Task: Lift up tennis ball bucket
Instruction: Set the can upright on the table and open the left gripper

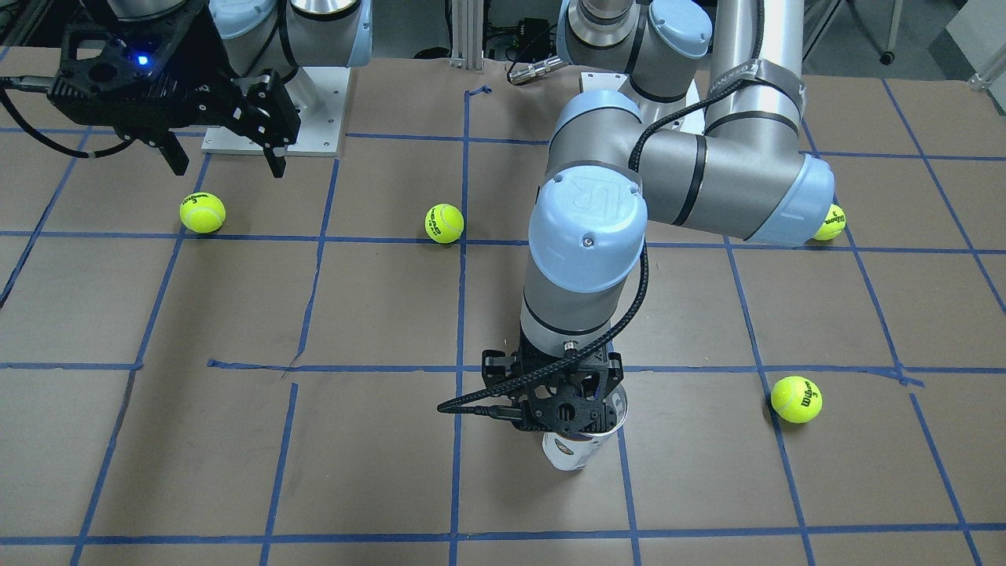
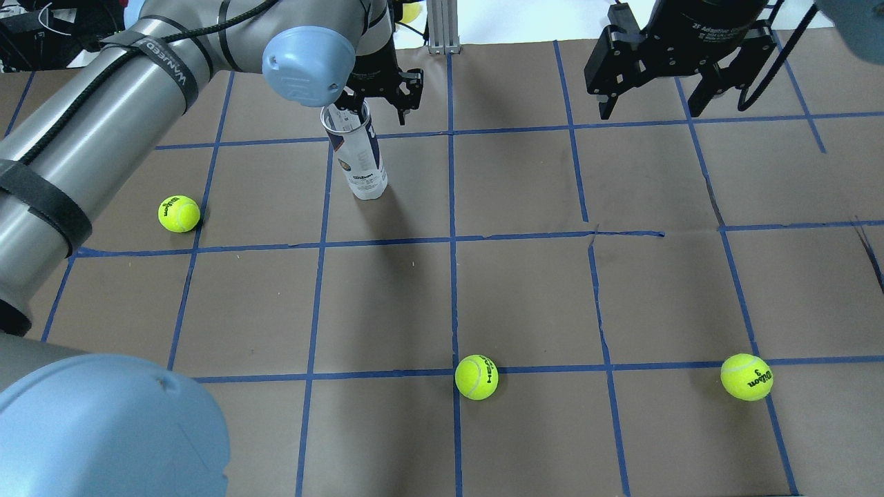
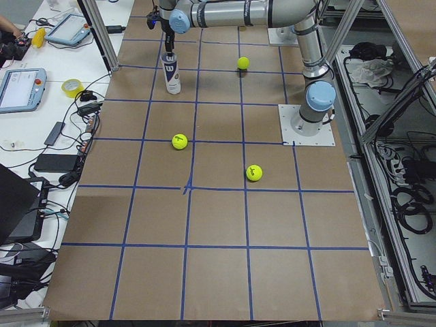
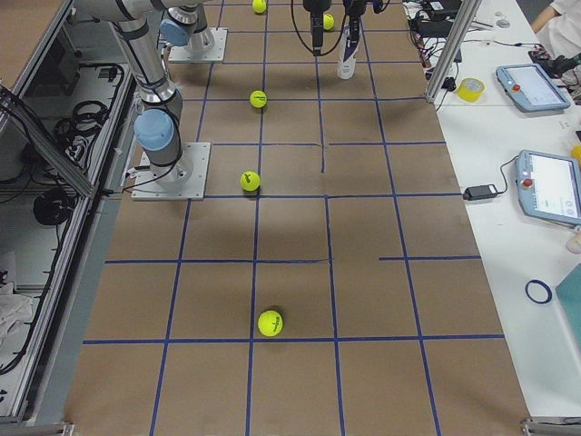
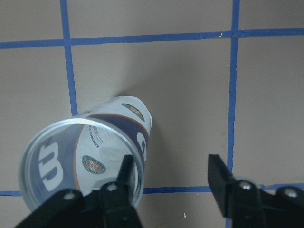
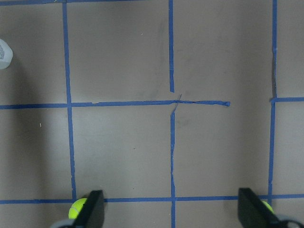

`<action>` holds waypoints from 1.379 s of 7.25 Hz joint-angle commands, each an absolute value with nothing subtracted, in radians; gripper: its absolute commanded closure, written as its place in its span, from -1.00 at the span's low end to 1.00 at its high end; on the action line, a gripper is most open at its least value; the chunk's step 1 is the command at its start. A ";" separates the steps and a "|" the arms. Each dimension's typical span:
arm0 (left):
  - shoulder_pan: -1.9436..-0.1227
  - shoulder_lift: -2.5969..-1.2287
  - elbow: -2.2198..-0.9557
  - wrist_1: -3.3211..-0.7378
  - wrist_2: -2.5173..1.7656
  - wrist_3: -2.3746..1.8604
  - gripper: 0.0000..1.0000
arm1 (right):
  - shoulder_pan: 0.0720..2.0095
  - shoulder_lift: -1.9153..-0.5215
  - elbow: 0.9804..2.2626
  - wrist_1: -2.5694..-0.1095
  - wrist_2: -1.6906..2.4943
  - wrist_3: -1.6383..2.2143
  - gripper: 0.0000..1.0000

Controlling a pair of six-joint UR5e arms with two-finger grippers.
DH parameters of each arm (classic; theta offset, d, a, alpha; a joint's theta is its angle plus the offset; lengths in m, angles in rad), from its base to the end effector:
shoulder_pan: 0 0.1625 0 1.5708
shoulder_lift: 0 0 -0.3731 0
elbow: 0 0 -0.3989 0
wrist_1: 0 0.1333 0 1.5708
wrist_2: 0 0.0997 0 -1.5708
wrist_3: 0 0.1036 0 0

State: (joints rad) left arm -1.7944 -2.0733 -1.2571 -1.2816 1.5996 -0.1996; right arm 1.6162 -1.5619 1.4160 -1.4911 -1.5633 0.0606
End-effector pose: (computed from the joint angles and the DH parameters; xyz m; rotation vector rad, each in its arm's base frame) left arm -0.2781 -0.6352 0.3216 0.0353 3.1301 -0.1632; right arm 0.1568 -0.4977 0.4968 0.0234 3.1288 -0.1028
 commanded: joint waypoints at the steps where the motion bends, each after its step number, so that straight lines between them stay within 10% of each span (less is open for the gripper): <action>1: -1.787 -2.030 -1.203 -1.331 1.578 -0.201 -1.00 | 1.617 -1.563 1.417 -1.491 -1.563 0.061 -1.00; 5: -1.579 -1.886 -1.147 -1.636 1.589 -0.042 -1.00 | 1.617 -1.563 1.417 -1.491 -1.563 0.063 -1.00; 10: -1.494 -1.640 -1.443 -1.573 1.586 -0.002 -1.00 | 1.617 -1.562 1.419 -1.491 -1.563 0.061 -1.00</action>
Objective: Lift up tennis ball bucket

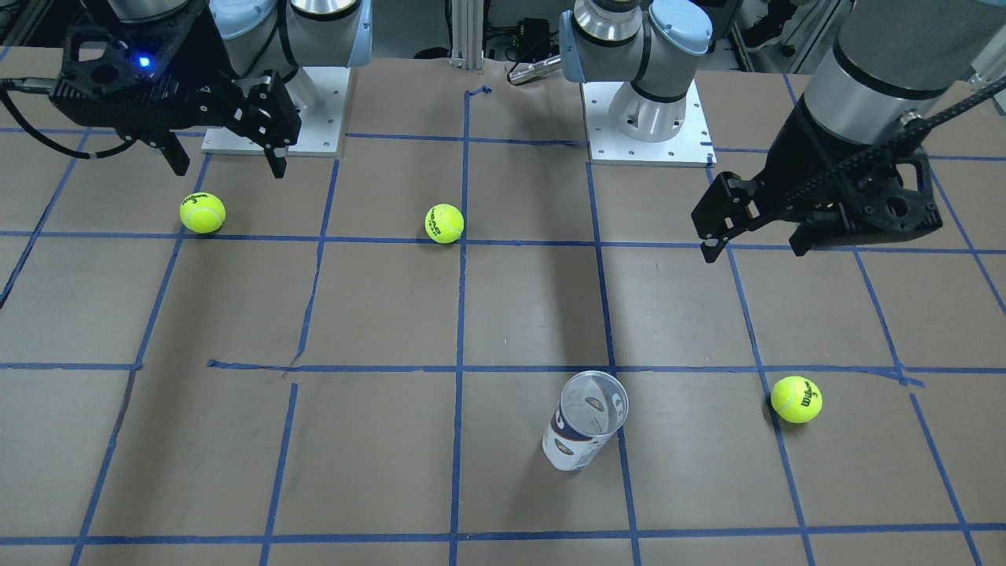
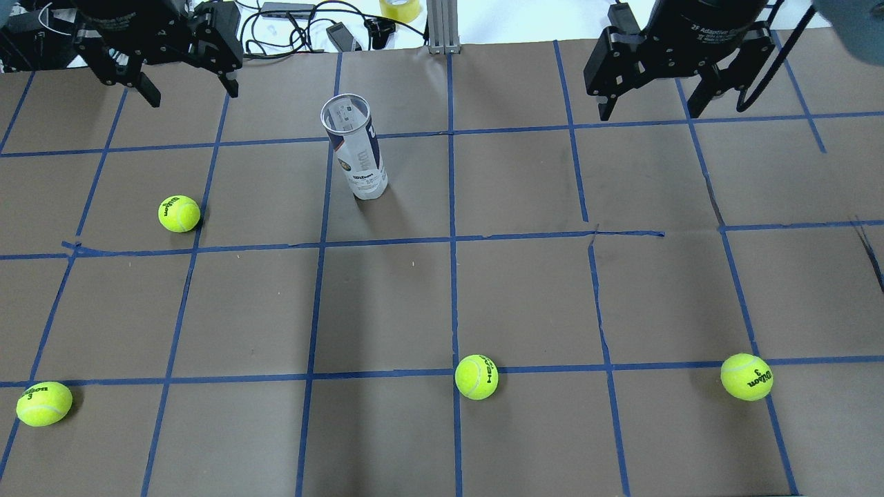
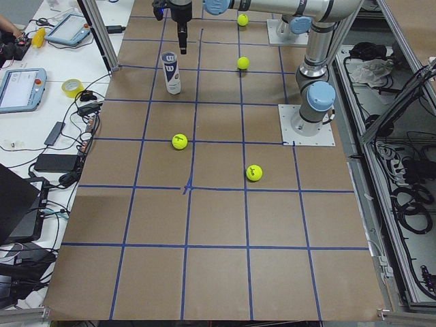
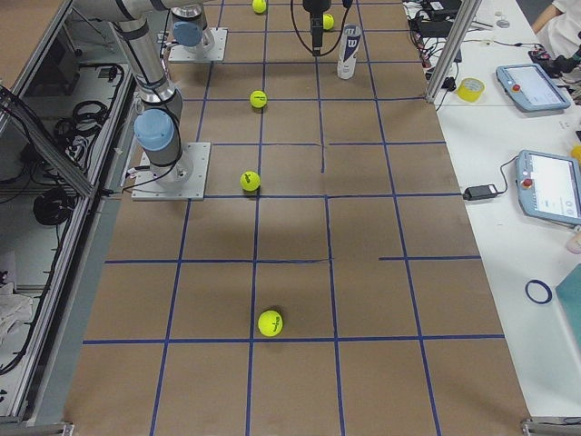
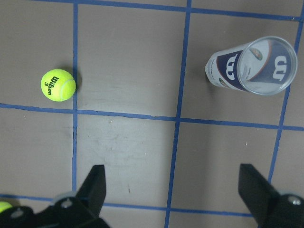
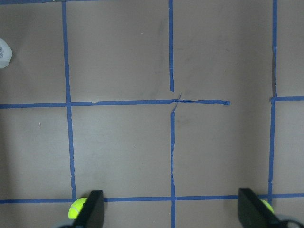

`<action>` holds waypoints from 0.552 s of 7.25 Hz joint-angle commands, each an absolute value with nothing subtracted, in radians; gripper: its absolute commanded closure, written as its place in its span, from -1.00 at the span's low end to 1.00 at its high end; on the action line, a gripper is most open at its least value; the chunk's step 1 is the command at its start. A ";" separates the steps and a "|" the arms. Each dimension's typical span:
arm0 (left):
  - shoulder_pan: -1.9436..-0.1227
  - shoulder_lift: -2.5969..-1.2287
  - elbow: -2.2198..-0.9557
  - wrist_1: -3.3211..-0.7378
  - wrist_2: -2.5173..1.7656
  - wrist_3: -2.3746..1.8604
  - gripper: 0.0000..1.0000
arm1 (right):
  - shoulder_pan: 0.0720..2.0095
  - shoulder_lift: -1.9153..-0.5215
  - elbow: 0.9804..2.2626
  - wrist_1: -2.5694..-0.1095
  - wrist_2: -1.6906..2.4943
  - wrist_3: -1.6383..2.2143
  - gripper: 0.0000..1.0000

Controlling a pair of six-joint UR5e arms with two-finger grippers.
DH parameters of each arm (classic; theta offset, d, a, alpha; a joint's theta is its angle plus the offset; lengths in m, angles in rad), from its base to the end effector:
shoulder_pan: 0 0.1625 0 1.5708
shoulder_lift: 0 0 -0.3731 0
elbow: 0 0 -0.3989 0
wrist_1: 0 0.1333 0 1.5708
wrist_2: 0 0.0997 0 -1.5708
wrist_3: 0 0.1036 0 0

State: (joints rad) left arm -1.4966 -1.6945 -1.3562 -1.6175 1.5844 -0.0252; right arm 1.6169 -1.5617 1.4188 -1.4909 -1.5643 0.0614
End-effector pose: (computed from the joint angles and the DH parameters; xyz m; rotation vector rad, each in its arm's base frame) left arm -0.0909 -0.5557 0.4699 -0.1558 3.1223 -0.0685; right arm 0.1571 -0.4975 0.4953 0.0236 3.1301 -0.0979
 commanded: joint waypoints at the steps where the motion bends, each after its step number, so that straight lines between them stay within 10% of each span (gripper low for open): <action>1: -1.494 -1.597 -1.504 -1.542 1.585 0.002 -1.00 | 1.617 -1.562 1.419 -1.493 -1.565 0.063 -1.00; 4: -1.493 -1.559 -1.531 -1.549 1.585 0.002 -1.00 | 1.617 -1.562 1.420 -1.494 -1.568 0.063 -1.00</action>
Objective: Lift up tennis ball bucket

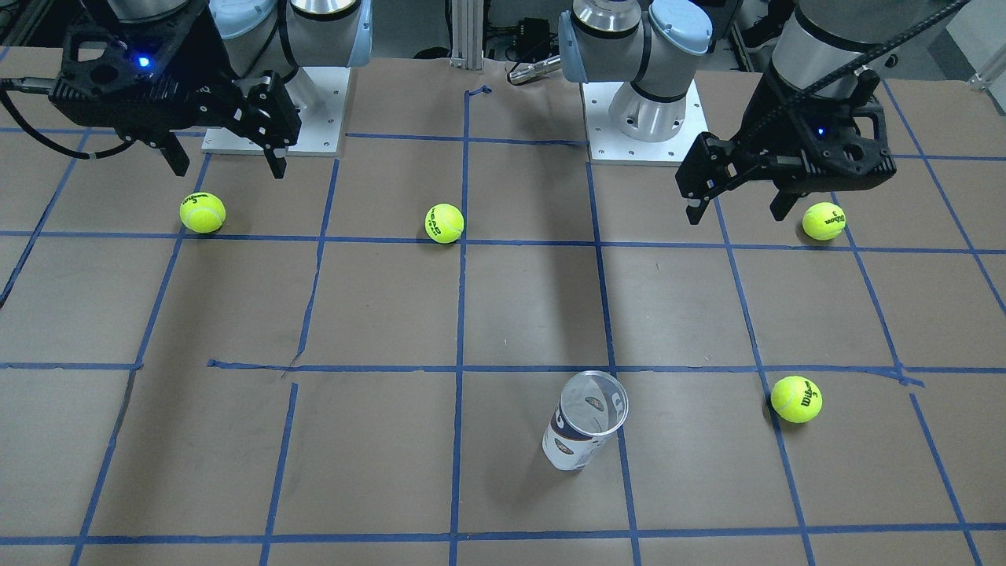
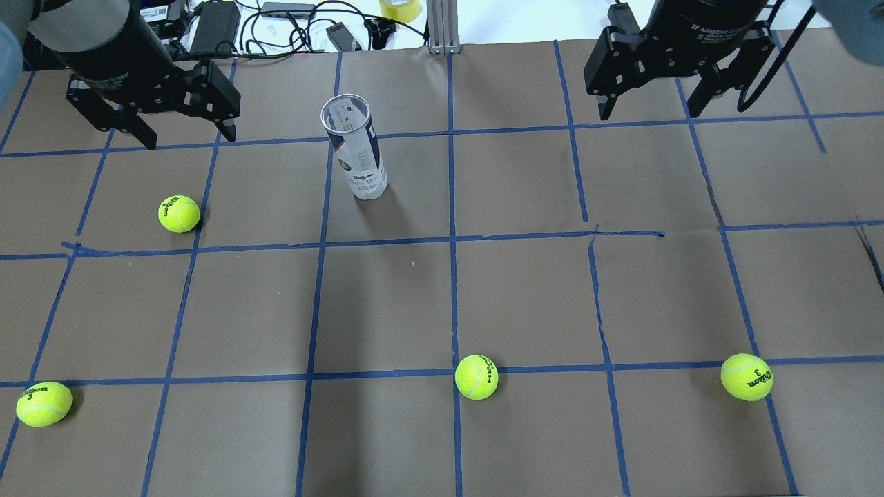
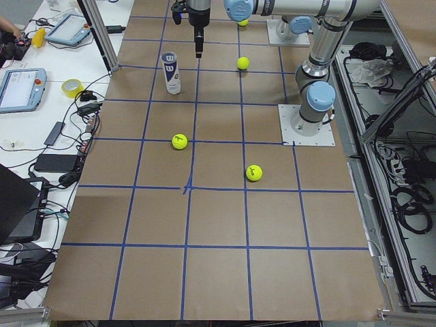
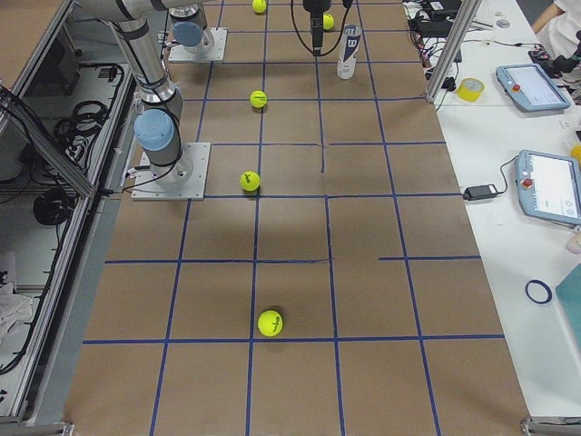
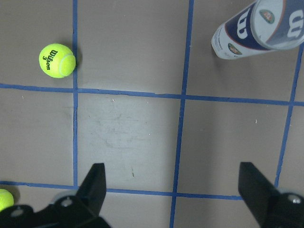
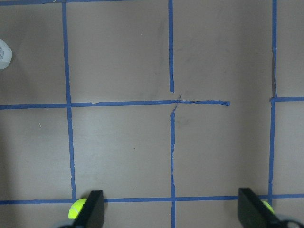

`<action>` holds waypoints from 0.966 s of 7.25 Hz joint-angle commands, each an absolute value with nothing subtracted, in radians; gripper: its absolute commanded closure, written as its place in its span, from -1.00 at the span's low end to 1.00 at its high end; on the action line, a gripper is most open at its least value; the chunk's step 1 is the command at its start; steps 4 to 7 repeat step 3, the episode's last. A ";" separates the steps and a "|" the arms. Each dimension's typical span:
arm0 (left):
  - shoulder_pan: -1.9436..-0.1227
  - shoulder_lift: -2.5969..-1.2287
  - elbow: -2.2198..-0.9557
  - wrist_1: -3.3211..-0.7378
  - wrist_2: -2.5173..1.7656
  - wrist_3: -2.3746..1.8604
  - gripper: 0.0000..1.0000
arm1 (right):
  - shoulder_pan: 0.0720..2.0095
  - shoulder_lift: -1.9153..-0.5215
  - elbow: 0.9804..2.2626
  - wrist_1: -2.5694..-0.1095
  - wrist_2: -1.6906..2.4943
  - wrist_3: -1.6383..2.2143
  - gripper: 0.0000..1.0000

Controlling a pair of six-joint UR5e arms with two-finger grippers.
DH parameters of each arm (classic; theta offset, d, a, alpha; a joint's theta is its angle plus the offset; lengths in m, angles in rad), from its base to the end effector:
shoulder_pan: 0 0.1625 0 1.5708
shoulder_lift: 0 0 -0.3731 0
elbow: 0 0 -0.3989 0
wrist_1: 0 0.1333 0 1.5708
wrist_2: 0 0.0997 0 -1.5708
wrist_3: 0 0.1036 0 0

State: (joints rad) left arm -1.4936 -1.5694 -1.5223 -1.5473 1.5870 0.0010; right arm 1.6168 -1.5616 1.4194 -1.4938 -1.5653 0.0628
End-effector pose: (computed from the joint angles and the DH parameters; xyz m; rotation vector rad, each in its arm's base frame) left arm -0.0923 -0.5136 0.4595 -0.1198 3.1182 -0.1135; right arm 0.1569 -0.4979 0.4952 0.0260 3.1308 -0.1015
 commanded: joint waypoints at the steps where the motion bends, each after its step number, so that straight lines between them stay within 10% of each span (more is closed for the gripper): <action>1: -1.494 -1.554 -1.534 -1.551 1.583 0.003 -1.00 | 1.617 -1.562 1.420 -1.497 -1.569 0.063 -1.00; 7: -1.493 -1.546 -1.540 -1.558 1.586 0.003 -1.00 | 1.612 -1.562 1.420 -1.500 -1.582 0.051 -1.00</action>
